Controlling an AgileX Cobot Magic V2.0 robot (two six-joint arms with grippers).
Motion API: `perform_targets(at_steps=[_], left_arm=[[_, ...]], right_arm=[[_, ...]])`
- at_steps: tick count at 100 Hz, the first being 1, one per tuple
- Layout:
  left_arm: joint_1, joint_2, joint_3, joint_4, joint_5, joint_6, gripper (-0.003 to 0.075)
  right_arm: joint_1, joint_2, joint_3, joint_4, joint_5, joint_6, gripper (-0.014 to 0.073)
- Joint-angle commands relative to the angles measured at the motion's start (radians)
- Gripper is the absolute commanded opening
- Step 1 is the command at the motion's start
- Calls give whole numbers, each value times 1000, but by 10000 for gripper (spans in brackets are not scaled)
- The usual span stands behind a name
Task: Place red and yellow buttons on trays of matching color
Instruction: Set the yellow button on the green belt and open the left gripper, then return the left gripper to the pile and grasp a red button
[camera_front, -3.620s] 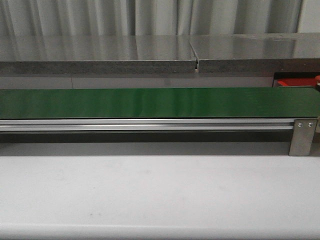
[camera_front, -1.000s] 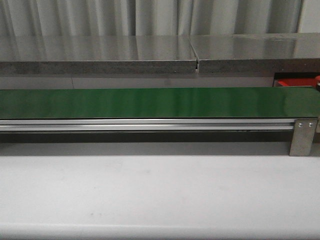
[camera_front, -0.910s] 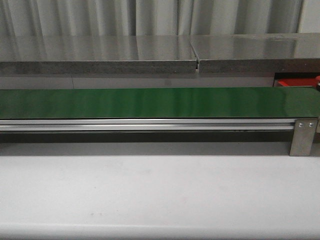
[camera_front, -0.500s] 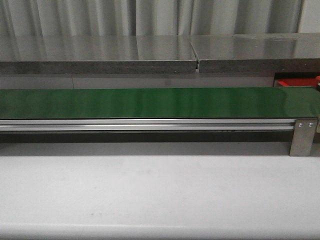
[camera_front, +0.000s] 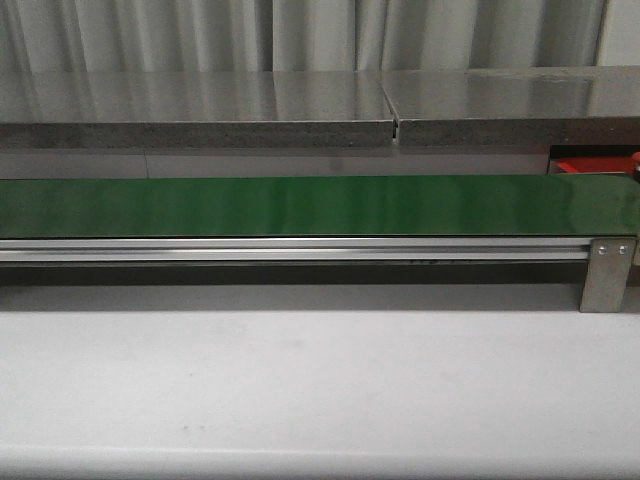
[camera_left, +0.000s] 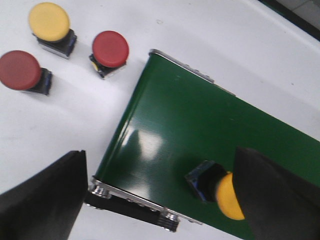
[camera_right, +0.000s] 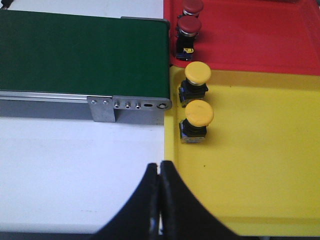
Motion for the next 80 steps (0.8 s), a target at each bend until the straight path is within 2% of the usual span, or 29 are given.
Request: perform_targets(at_steps=[1,14,44,80], left_arm=[[18,-55,-30,7,-25,9,587],[47,-53,-30,76,-25,9,587],[138,-29,-30,74,-11,35,587],[173,77,-30,73,-57,84,587]], right_arm=[[2,-1,-28,-14,-59,-3,-117],[2,-1,-28,-14,-59,-3,-117],[2,-1,-28,-14,-59,-3,-117],[2,-1,-28,-14,-58,-3,-117]])
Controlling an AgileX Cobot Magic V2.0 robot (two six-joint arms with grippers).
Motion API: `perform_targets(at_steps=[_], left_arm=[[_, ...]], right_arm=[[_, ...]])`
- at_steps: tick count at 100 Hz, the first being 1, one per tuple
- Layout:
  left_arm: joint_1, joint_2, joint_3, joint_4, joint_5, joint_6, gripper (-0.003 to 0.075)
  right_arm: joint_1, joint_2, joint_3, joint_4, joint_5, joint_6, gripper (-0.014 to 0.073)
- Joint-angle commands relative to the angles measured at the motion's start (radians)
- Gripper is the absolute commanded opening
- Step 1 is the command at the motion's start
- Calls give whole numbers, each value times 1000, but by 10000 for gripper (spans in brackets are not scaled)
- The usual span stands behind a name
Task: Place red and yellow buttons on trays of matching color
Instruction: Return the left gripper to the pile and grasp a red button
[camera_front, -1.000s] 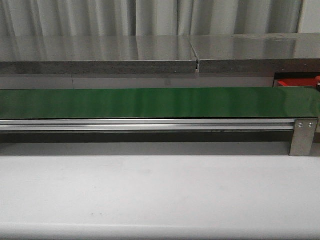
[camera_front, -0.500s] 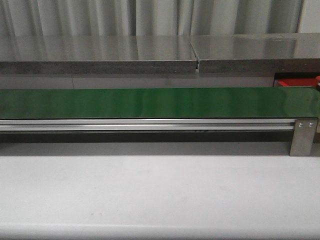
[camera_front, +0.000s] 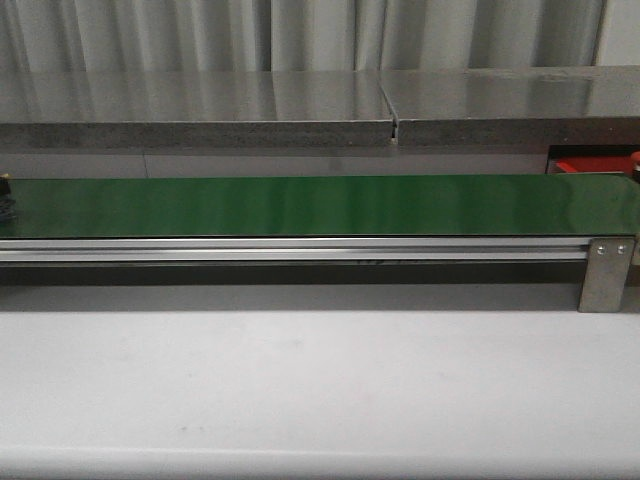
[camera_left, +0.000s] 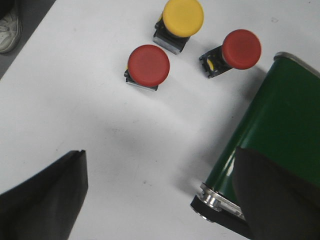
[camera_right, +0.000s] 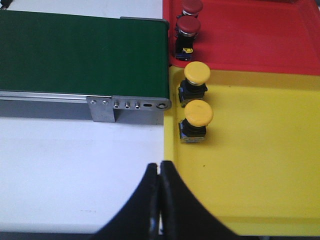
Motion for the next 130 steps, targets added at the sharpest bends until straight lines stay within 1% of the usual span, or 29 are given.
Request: perform_targets(at_steps=[1,31,97,102,106,114,119,130], left_arm=[[4,-16,-30,-15,-51,12,587],[4,81,-30,-79,-139,49,587],[2,204,-30,-85,-356,63,580],[2,207,-30,-85,-372,65,558],[2,208,-30,-85,-384,65,526],[0,215,-30,-91,-393,65,447],[-4,220,-30,-91,-398,65,384],[-13,220,-30,-91,-424,65,283]], right_arm=[[2,-1,-28,-14,-58,-3,-117],[2,-1,-28,-14,-58,-3,-117],[2,-1,-28,-14,-58,-3,-117],[2,-1,-28,-14,-58,-3,-117],[2,-1,-28,-14,-58,-3,-117],[2,-1,-28,-14,-58,-3,-117],[2,-1,-28,-14,-58,-3,-117],[2,-1,-28,-14,-58,-3,-117]])
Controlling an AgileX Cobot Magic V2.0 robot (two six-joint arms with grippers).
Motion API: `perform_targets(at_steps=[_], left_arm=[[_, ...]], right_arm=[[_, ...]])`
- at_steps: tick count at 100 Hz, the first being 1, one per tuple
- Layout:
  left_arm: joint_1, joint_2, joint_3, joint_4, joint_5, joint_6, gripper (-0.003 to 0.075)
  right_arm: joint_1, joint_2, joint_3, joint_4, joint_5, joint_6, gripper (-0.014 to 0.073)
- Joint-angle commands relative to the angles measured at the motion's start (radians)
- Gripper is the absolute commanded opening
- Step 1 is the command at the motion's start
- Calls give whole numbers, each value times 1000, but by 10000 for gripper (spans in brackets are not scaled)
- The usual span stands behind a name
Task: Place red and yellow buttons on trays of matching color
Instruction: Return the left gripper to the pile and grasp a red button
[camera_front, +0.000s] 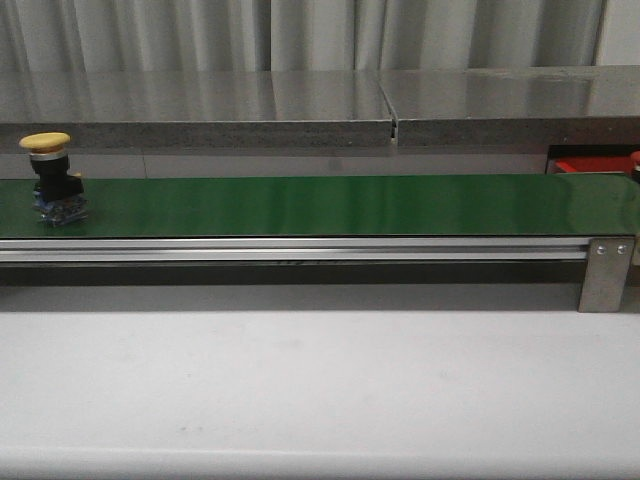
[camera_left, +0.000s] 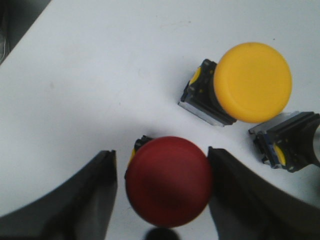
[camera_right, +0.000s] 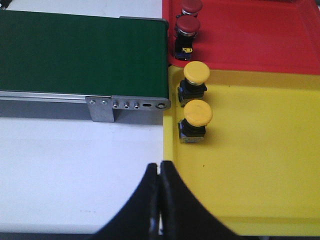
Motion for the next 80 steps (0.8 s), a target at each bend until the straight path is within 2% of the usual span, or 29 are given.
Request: perform_targets(at_steps=[1,10,22,50,80], left_arm=[[-12,-58,-30,-22,-62,3,271],[-19,-58,-30,-22,-71,3,211],[-23,-60,-30,-22,-71,3,176],[-21,-125,-25,15,-35,3,176],[-30,-290,109,12,-79,3,176]], right_arm=[[2,-1,-28,-14,-58,-3,-117],[2,-1,-28,-14,-58,-3,-117],[2,-1,-28,-14,-58,-3,-117],[2,-1,-28,-14,-58,-3,-117],[2,-1,-28,-14,-58,-3,-117]])
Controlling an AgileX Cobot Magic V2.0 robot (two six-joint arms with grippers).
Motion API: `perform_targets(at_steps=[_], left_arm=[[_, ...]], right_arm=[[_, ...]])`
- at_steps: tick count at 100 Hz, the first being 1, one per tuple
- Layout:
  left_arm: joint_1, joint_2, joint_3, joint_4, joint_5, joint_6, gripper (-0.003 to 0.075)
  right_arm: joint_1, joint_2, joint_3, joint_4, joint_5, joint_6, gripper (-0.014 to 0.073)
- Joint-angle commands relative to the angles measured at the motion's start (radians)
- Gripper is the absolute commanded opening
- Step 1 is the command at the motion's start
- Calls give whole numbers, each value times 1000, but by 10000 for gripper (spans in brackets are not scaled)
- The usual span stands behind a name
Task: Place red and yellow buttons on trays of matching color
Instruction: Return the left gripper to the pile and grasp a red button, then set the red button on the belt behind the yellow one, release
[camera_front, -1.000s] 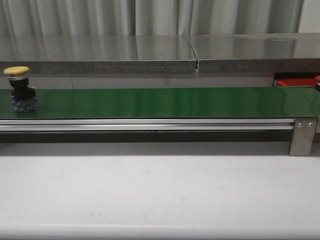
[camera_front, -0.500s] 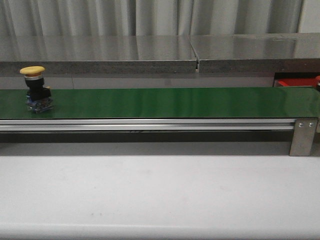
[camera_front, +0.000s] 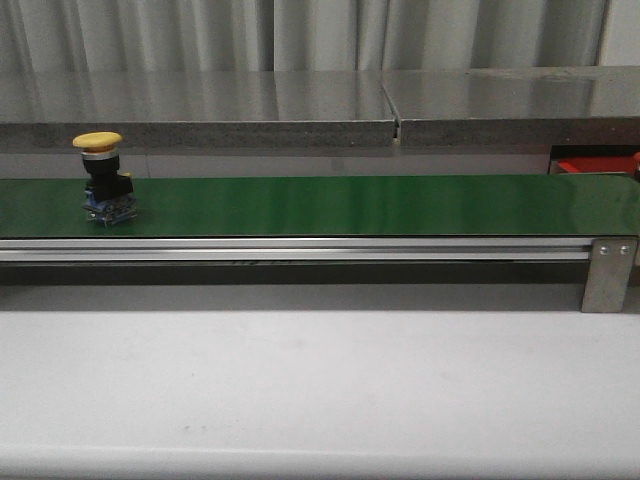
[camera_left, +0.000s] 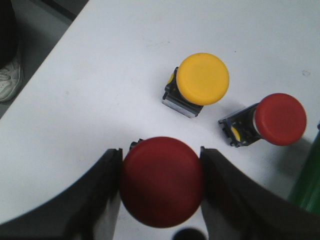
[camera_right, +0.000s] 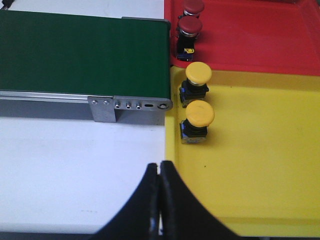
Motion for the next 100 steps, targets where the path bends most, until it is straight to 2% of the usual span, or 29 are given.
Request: perform_targets(at_steps=[1,29,58,100], left_arm=[[-11,-119,15,-15,-62,0,176],[-69,-225,81,-15,-66,11,176],[-172,-227,84,-15,-59,27,176],[-249,-213,113,-15,-62,39,179]], right_arm=[[2,0,-28,-14,-58,-3,-117],[2,0,-28,-14,-58,-3,-117],[2,0,-28,-14,-58,-3,-117],[2,0,-28,-14,-58,-3,-117]])
